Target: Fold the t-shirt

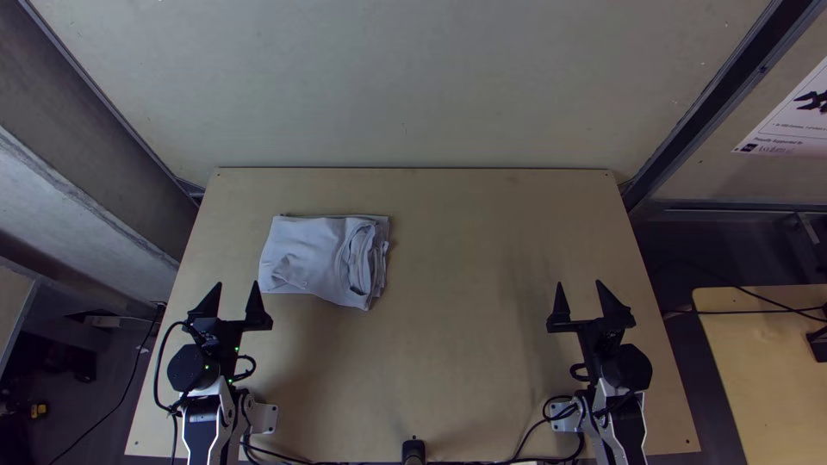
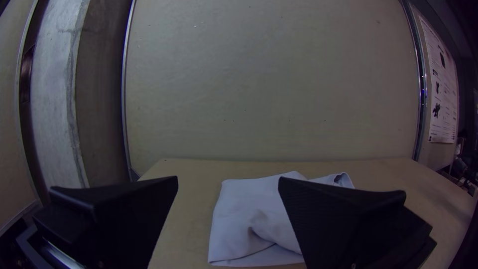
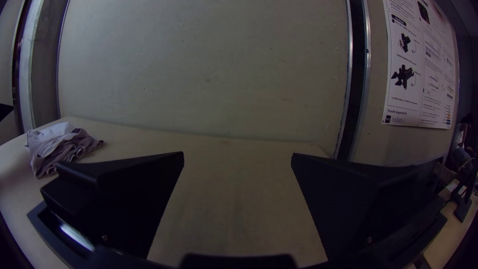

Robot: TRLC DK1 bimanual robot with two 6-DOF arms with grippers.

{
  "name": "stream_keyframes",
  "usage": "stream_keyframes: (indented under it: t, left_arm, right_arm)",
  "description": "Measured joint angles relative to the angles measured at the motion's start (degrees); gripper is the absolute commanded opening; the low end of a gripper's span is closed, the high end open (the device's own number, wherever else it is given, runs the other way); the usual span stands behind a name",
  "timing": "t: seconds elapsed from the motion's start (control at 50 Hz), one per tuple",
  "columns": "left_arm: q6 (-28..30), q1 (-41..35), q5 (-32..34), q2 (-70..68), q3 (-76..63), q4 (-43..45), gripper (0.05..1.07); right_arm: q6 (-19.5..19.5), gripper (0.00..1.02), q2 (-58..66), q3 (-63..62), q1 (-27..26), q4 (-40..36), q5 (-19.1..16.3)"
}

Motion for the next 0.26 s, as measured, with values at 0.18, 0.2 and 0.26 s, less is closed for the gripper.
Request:
stream_keyframes:
  t: [0.18, 0.2, 0.26]
  left_arm:
    - [0.00, 0.00, 0.00, 0.00, -0.07, 0.22, 1.02]
    - [0.00, 0.00, 0.00, 0.00, -0.07, 0.22, 1.02]
    - [0.02, 0.00, 0.00, 0.00, -0.15, 0.50, 1.02]
  right_arm:
    - [0.00, 0.99, 0.02, 0.00, 0.00, 0.00, 0.00]
    - [0.00, 0.99, 0.02, 0.00, 0.00, 0.00, 0.00]
    - [0.00, 0.99, 0.02, 0.00, 0.00, 0.00, 0.00]
